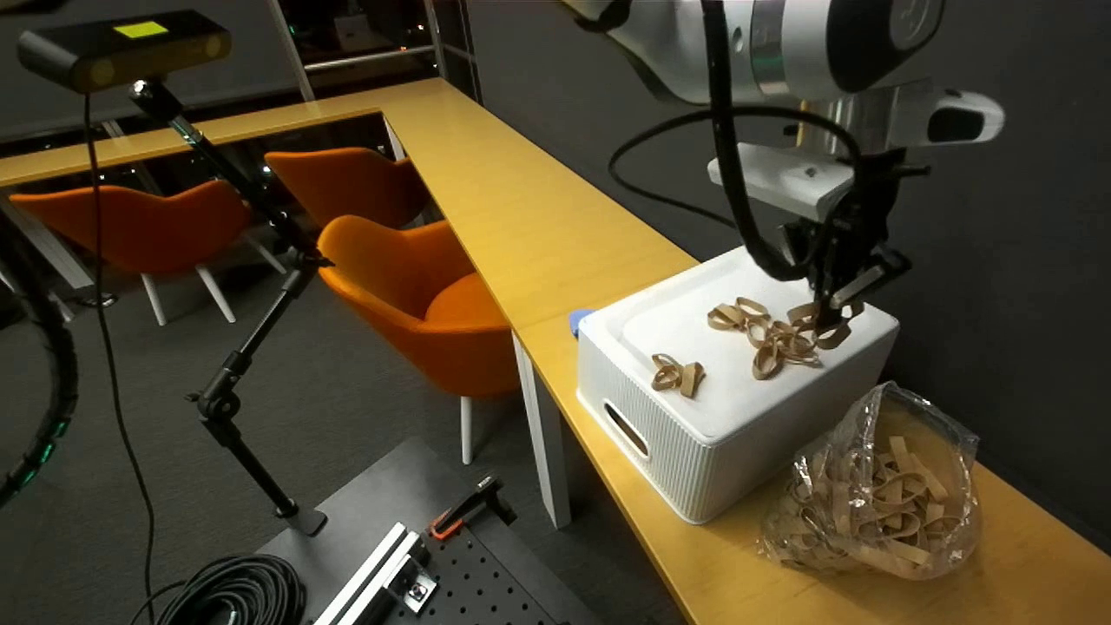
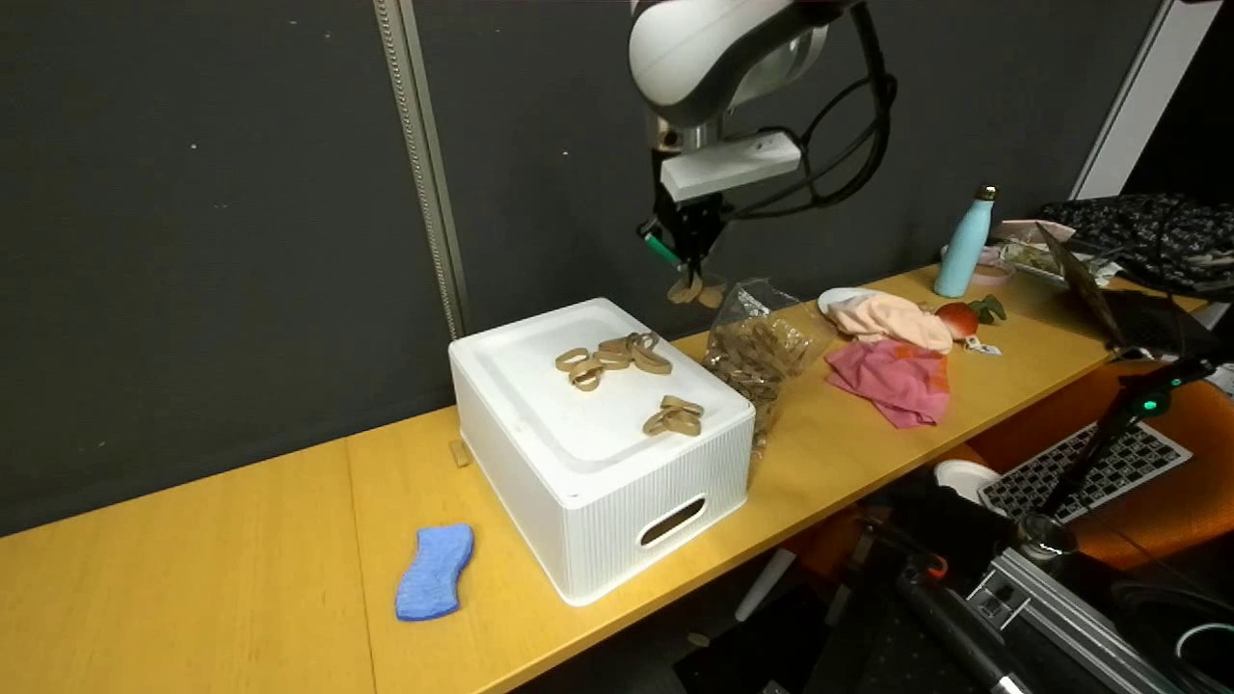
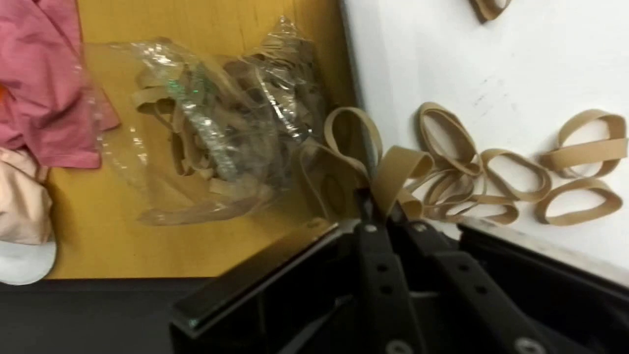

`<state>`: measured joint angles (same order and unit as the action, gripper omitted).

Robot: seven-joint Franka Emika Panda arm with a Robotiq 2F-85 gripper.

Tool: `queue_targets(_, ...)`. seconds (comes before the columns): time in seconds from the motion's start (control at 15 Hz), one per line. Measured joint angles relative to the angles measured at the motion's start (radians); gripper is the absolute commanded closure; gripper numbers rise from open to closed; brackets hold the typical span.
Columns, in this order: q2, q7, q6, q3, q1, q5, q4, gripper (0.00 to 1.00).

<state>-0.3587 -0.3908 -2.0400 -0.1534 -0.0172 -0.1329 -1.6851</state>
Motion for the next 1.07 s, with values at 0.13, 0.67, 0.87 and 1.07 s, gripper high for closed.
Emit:
queue_targets(0.13,0.065,-0.007,0.051,-0.018,0.018,-0.007,-0.017,0.99)
queue_targets(0.67,0.134,-0.075,0.077,-0.064,0.126,-0.033,-0.128,0.99)
queue_targets(0.87,0.089,-0.098,0.073,-0.065,0.136,-0.033,-0.152,0.99)
queue_targets(1.07,0.035,-0.121,0.042,-0.070,0.140,-0.033,-0.170,0.99)
